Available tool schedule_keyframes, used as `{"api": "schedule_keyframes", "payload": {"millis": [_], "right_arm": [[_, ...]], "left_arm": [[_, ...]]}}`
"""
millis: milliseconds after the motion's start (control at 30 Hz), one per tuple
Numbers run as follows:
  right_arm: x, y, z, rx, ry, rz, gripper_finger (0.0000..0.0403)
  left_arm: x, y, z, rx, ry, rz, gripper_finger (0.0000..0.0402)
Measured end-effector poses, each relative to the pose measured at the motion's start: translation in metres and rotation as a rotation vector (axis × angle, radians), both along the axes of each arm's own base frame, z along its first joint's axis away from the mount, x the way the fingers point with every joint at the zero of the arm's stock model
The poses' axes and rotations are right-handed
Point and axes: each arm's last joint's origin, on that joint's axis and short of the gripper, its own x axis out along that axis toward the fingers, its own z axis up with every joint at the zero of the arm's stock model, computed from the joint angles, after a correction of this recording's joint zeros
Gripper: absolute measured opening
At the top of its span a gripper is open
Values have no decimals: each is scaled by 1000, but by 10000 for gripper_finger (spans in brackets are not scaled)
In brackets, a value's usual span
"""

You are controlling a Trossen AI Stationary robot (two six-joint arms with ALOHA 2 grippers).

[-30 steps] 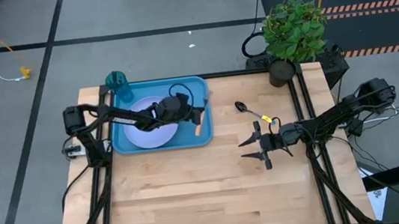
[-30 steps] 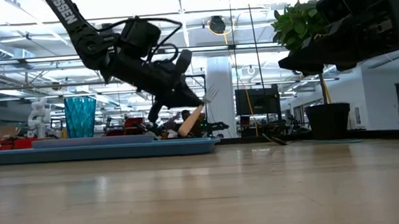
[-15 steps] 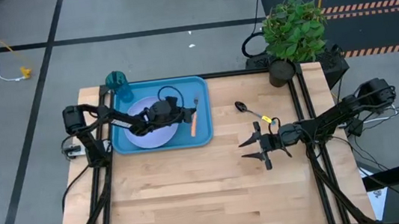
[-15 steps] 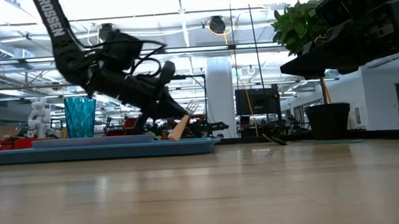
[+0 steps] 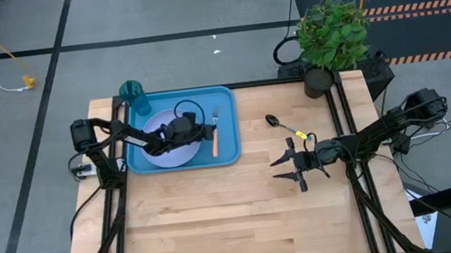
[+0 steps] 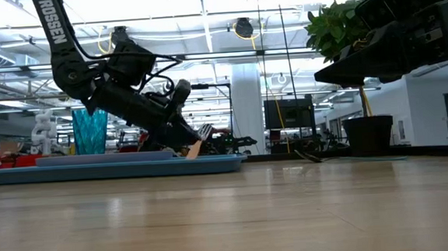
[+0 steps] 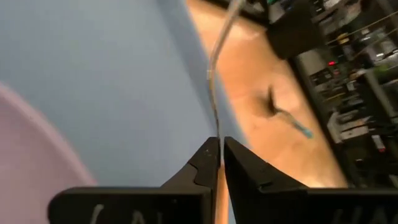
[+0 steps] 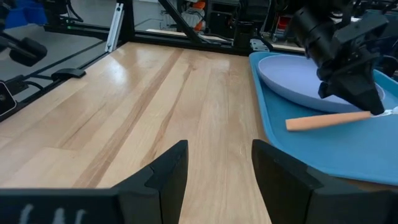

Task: Pick and place plate/cup/fork/spoon on tray
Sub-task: Put the orange fork on the blue tray to the right of the violet plate

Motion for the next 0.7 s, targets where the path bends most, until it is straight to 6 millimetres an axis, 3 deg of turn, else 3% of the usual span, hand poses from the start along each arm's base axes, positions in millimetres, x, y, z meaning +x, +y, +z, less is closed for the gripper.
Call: {"api": "schedule_keyframes", "payload": {"millis": [533, 700], "right_arm": [[0, 0, 0, 5, 1, -1, 171], [0, 0, 0, 18, 2, -4, 171]], "left_arm": [[-4, -1, -7, 22, 107, 0, 46], [-3, -1, 9, 54, 61, -15, 47]]}}
